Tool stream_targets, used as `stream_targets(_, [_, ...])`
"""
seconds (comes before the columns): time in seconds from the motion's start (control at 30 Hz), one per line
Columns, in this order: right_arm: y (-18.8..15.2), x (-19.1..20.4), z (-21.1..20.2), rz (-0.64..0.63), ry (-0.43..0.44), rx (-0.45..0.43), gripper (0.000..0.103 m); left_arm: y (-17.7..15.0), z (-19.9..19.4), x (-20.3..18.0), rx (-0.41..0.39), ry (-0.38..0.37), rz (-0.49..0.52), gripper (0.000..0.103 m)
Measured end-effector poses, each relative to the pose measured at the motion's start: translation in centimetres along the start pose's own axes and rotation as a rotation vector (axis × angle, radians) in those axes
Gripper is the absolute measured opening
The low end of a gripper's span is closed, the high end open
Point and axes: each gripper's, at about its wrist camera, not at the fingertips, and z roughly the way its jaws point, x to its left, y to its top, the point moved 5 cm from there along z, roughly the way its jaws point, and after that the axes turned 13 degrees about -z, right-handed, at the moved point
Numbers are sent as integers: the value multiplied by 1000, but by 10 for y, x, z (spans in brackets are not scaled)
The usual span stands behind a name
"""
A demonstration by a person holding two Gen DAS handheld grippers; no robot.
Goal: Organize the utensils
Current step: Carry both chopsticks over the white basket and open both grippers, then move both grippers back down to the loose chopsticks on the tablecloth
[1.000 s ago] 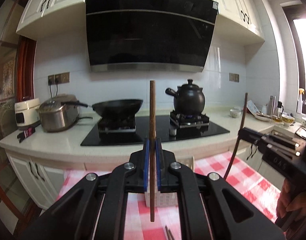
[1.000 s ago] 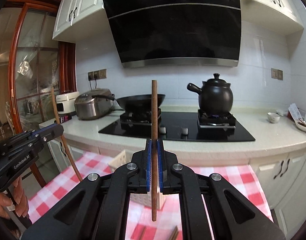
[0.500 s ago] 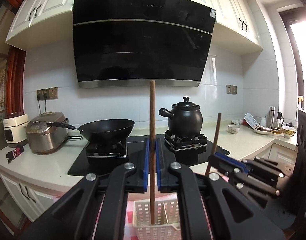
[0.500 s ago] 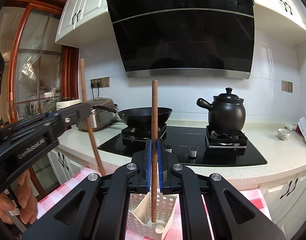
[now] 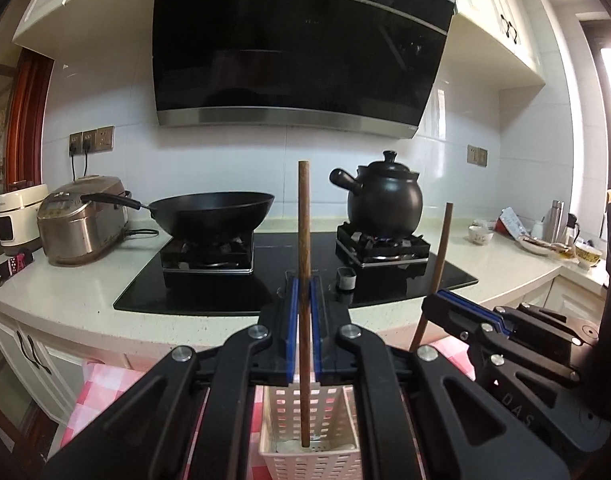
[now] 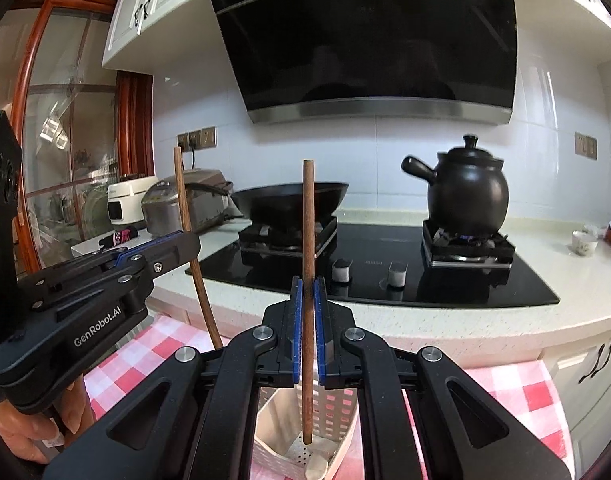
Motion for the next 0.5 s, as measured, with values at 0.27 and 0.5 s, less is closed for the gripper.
stream_targets(0.27, [-14, -4, 25, 19, 13, 63, 8, -16, 20, 24, 32, 66, -25, 12])
stream_targets(0.5, [-16, -6, 12, 28, 9, 72, 9, -21, 3, 37, 36, 93, -32, 23])
